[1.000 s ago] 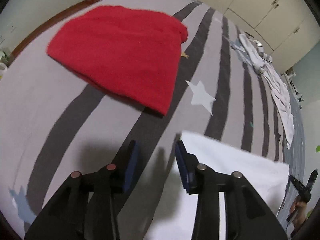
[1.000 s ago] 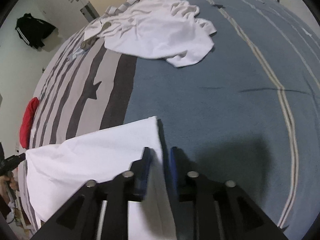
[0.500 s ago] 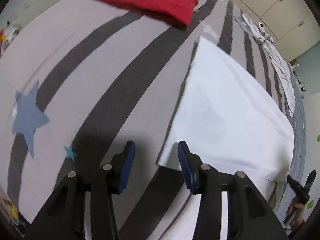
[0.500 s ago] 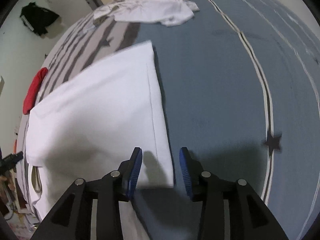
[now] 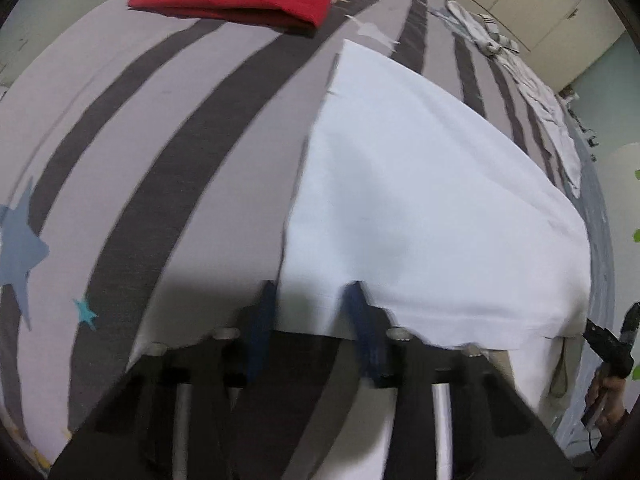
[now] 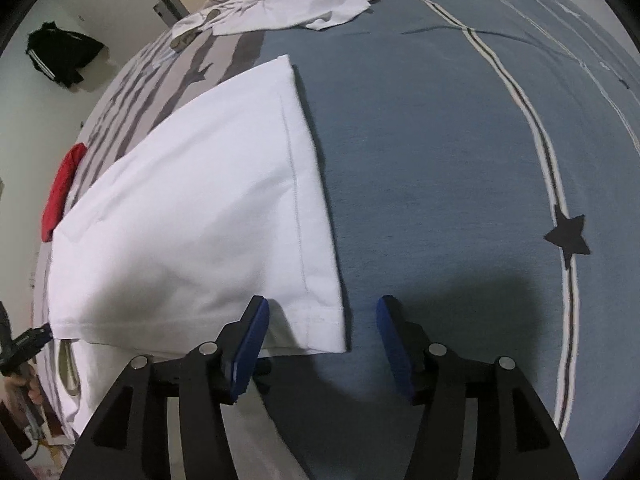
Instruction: Fold clothes
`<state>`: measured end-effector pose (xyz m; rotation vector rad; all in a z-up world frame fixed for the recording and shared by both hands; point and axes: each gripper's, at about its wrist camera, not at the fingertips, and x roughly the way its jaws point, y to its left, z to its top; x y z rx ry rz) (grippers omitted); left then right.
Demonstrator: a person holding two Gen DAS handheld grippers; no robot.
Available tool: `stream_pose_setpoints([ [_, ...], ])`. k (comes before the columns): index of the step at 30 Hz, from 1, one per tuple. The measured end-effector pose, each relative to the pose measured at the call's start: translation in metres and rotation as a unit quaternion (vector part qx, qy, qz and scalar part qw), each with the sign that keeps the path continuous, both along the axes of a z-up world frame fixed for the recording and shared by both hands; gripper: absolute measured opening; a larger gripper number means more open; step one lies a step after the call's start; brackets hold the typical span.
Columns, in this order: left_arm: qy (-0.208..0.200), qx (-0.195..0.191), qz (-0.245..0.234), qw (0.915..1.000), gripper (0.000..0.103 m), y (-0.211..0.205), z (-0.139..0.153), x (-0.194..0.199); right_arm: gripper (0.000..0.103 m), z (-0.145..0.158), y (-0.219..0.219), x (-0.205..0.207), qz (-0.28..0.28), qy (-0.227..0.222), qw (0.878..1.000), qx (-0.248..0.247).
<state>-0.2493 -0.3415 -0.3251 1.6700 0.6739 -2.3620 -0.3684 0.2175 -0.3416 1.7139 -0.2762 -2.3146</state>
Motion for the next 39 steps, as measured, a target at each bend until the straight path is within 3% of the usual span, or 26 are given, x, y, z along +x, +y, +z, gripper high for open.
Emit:
stream_pose_setpoints([
  [3, 0.002, -0.006, -0.014, 0.9999, 0.009, 0.007, 0.003, -0.003, 0.045, 0.002, -0.005, -0.002, 0.015, -0.002, 1.0, -0.012],
  [8, 0.007, 0.0, -0.008, 0.9999, 0.004, 0.006, 0.011, -0.005, 0.006, 0.004, -0.015, -0.005, 0.043, -0.009, 0.999, -0.027],
  [12, 0.027, 0.005, 0.0, 0.9996, 0.004, -0.003, 0.035, -0.003, 0.005, 0.012, -0.01, -0.006, 0.042, -0.005, 0.999, -0.031],
  [18, 0.061, 0.056, 0.011, 0.9965, 0.002, -0.022, 0.093, -0.002, 0.005, 0.048, 0.024, -0.008, 0.01, -0.004, 0.997, -0.071],
  [21, 0.062, 0.033, -0.012, 0.9975, 0.002, -0.015, 0.111, 0.011, 0.004, 0.064, 0.033, -0.009, 0.004, -0.011, 0.996, -0.089],
  [27, -0.005, 0.015, -0.004, 0.9999, 0.002, -0.008, 0.062, 0.038, 0.005, 0.044, 0.028, 0.01, 0.02, -0.046, 0.997, -0.055],
  [30, -0.005, 0.009, 0.001, 1.0, 0.002, -0.004, 0.045, 0.042, 0.005, 0.028, 0.027, 0.02, 0.024, -0.053, 0.997, -0.041],
  [33, 0.007, 0.006, 0.009, 0.9999, 0.002, -0.004, 0.042, 0.038, 0.005, 0.017, 0.022, 0.02, 0.027, -0.044, 0.998, -0.037],
  [39, 0.005, -0.004, 0.004, 1.0, 0.002, 0.002, 0.048, 0.034, 0.005, 0.026, 0.016, 0.008, 0.037, -0.027, 0.999, -0.027],
])
